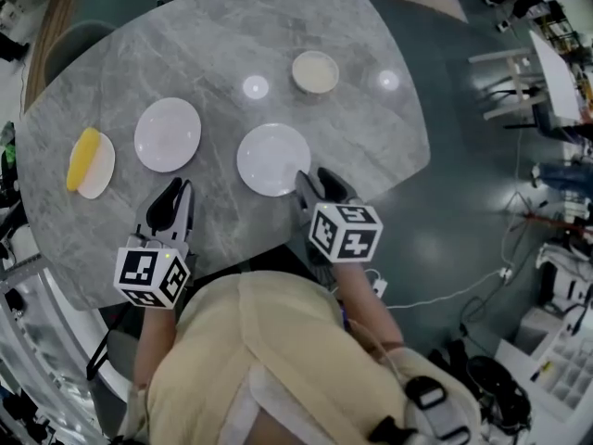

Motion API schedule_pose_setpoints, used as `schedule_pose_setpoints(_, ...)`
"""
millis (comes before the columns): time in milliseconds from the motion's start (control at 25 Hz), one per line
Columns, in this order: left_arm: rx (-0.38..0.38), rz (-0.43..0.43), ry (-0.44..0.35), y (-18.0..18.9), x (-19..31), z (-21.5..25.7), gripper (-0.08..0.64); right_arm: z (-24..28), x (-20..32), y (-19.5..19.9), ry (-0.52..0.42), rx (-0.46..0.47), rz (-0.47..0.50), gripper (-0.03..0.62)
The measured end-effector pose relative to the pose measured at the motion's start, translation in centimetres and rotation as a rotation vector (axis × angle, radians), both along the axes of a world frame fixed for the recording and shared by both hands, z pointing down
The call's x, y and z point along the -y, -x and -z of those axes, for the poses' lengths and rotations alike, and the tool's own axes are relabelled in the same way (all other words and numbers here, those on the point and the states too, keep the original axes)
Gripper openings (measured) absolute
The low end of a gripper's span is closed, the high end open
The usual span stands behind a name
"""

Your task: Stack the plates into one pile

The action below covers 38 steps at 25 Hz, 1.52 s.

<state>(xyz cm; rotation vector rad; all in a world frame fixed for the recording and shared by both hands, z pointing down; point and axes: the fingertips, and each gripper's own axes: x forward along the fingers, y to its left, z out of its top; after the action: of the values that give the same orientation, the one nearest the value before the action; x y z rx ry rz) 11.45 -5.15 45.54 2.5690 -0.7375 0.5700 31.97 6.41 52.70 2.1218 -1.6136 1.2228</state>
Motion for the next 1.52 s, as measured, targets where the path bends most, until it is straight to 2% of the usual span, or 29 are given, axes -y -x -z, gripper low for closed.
schedule_pose_setpoints(520, 0.048, 0.087, 0.009, 1.1, 0.4, -1.0, 0.057, -4.1, 1.4, -0.8, 0.129, 0.016, 0.033, 0.163)
schedule_pose_setpoints(800, 0.063, 0.141, 0.011, 2.4, 0.6, -1.0, 0.057, -4.5, 2.0, -0.7, 0.135, 0.024, 0.042, 0.163)
schedule_pose_setpoints(920, 0.068, 0.164, 0.004, 3.0, 0.9, -0.9, 0.057, -4.6, 1.9, -0.8, 0.142, -0.016, 0.044, 0.159)
schedule_pose_setpoints(1000, 0.073, 0.178, 0.003, 3.2, 1.0, -1.1, 0.057, -4.8, 1.8, -1.1, 0.155, -0.057, 0.041, 0.123)
schedule_pose_setpoints(1120, 0.074, 0.196, 0.005, 3.8, 1.1, -1.2, 0.057, -4.8, 1.9, -1.4, 0.163, -0.066, 0.031, 0.121)
schedule_pose_setpoints(1240, 0.069, 0.195, 0.014, 4.6, 1.3, -1.4, 0.057, -4.6, 2.0, -1.3, 0.166, -0.049, 0.002, 0.11)
schedule_pose_setpoints(1520, 0.024, 0.17, 0.0, 6.3, 3.1, -0.6, 0.057, -2.1, 2.5, -0.3, 0.138, -0.089, -0.06, 0.077)
